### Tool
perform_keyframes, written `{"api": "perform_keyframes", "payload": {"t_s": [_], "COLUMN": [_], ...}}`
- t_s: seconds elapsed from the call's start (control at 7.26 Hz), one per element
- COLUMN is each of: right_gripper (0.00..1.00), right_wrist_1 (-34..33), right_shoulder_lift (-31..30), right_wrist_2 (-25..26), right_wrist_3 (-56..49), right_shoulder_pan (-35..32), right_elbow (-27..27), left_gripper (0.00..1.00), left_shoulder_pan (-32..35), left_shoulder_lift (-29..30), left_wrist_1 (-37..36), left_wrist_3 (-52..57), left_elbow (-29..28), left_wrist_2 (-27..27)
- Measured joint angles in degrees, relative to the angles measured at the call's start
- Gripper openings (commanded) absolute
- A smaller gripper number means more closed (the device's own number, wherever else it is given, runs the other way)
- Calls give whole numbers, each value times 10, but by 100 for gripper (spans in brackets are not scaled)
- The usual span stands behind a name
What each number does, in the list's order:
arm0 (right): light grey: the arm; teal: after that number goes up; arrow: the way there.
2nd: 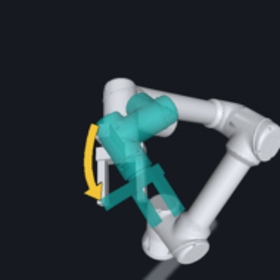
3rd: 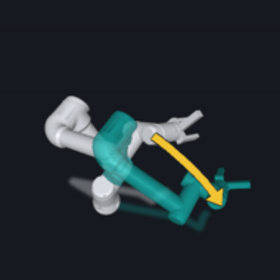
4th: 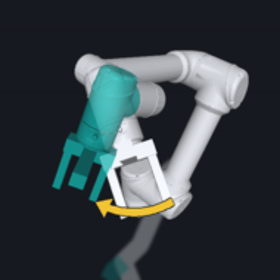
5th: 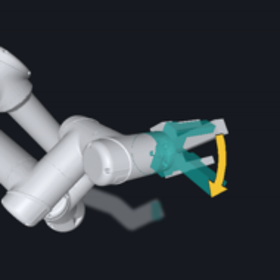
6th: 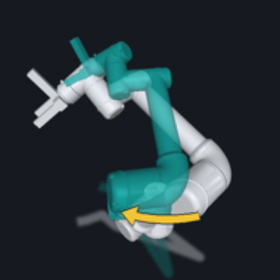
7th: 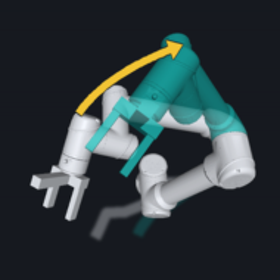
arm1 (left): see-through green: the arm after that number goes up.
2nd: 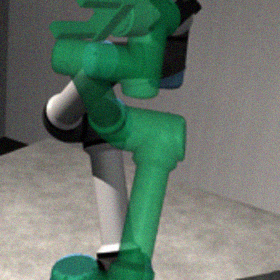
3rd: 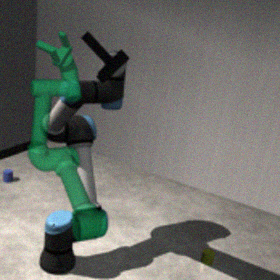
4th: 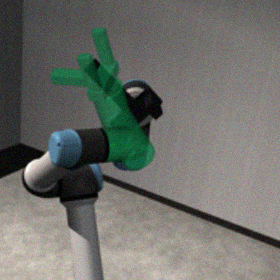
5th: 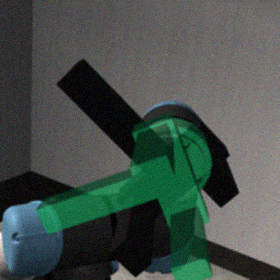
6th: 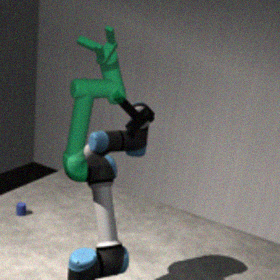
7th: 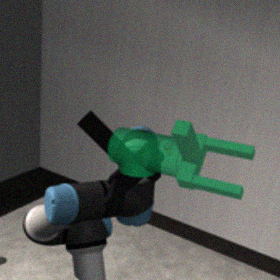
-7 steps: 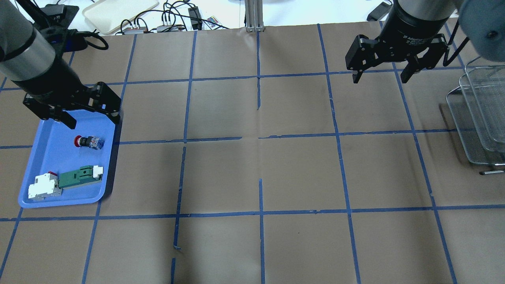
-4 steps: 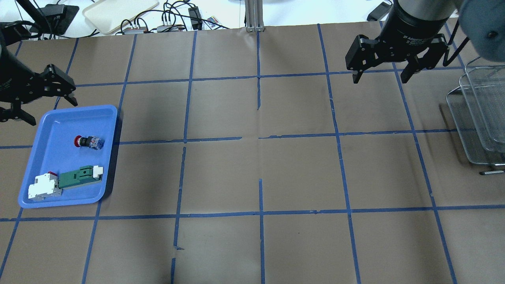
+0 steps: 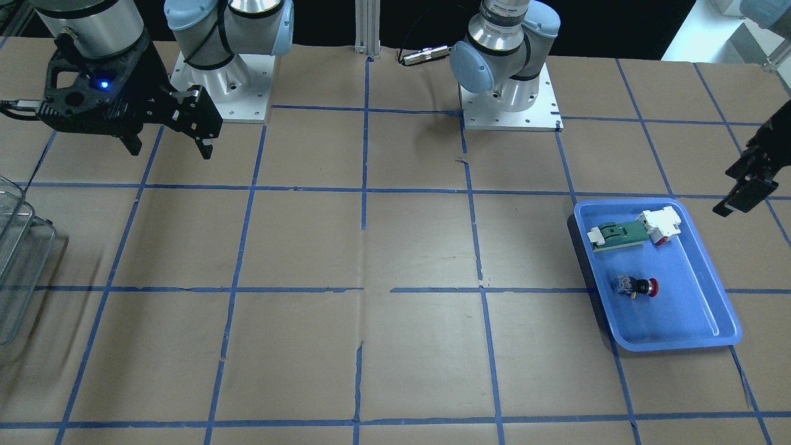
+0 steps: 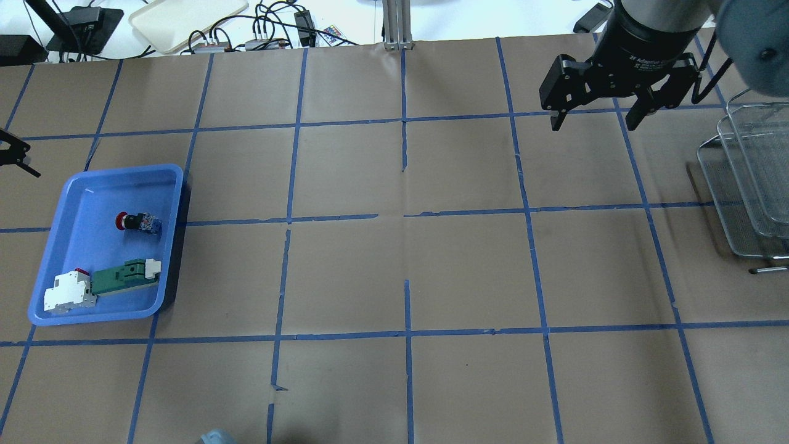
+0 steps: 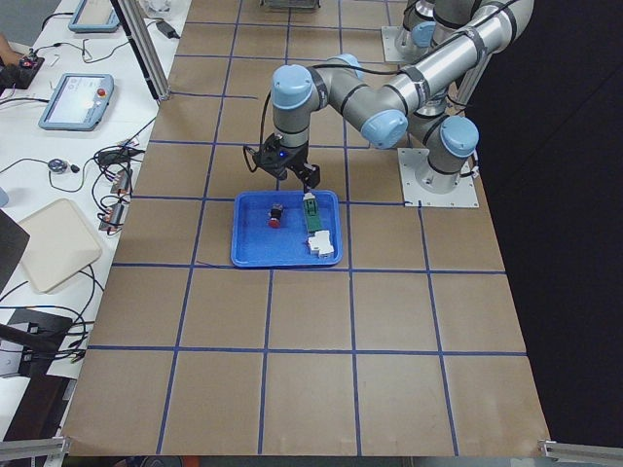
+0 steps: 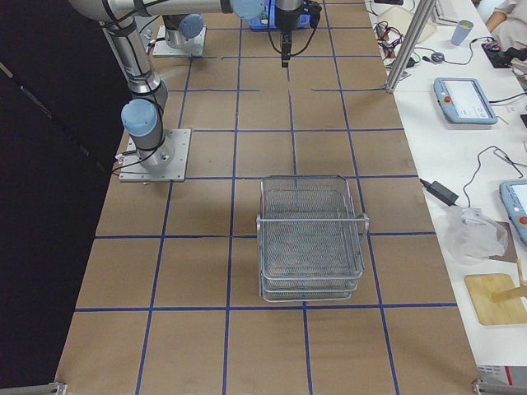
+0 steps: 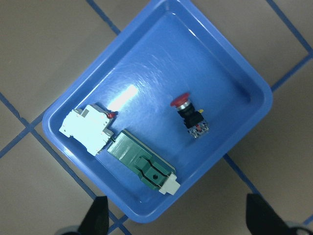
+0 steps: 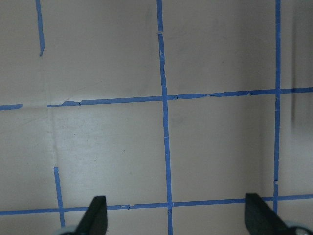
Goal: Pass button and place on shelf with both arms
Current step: 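Raise the left gripper and reposition it over the red push button, then lower the left gripper and grasp the red push button in the tray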
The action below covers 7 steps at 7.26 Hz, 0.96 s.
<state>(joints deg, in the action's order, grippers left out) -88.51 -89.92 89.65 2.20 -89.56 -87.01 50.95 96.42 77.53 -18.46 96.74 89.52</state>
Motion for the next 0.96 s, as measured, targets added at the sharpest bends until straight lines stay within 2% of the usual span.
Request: {"api": "perform_keyframes", "payload": {"t_s": [0.41,0.96], "right_gripper": [100,100], "right_wrist_1": [0,0], "right_shoulder_lift": [0,-1], "right_wrist_2": [0,0], "right_wrist_3": [0,0], "right_shoulder_pan": [0,0], "right_elbow": [0,0], "left_gripper": [100,100], "left_shoulder_pan": [-8,-16], "left_shoulder_lift": [83,181], "left_wrist_1": [-14,-20], "left_wrist_3": [-122,-194], "left_elbow": [-19,-36], "left_wrist_2": [-27,-140]}}
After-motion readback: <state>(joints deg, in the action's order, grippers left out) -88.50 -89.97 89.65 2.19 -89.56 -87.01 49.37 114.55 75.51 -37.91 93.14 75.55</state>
